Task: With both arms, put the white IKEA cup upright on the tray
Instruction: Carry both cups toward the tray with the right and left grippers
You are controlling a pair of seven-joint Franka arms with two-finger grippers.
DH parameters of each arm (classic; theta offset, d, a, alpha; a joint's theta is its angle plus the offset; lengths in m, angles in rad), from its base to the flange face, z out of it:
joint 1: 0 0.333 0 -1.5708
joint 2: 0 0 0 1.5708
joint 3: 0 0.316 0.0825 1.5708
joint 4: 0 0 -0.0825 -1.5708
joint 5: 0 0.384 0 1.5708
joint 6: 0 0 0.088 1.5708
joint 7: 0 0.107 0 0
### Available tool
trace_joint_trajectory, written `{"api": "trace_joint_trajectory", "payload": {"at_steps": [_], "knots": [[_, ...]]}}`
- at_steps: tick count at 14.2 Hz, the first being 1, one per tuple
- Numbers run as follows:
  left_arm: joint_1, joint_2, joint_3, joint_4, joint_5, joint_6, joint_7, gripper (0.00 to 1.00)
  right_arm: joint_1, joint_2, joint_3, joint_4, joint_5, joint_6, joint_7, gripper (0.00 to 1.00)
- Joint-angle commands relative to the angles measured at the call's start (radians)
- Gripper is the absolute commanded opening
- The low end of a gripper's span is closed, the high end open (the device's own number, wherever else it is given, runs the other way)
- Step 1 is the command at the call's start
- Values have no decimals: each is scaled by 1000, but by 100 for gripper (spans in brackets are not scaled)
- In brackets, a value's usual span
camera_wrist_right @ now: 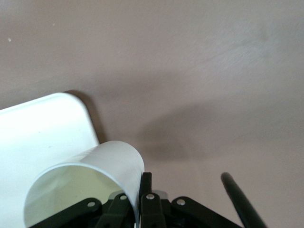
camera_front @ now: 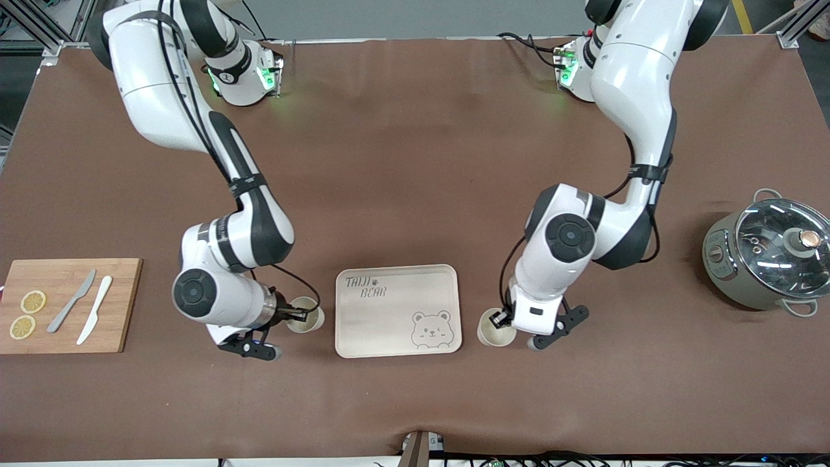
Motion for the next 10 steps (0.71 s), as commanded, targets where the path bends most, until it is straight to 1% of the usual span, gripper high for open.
{"api": "trace_joint_trajectory", "payload": {"at_steps": [1, 3, 6, 10], "knots": [[-59, 27, 20, 33, -2, 0, -61, 0, 52, -13, -12, 12, 3, -1, 99, 0], [-98, 54, 23, 59, -2, 0, -95, 0, 73, -5, -12, 18, 3, 6, 142, 0], [-164, 88, 61, 68, -4, 17, -134, 0, 95, 10, -12, 17, 2, 60, 180, 0], [-195, 110, 69, 65, -4, 31, -148, 0, 109, 35, -13, 11, -3, 135, 191, 0]]}}
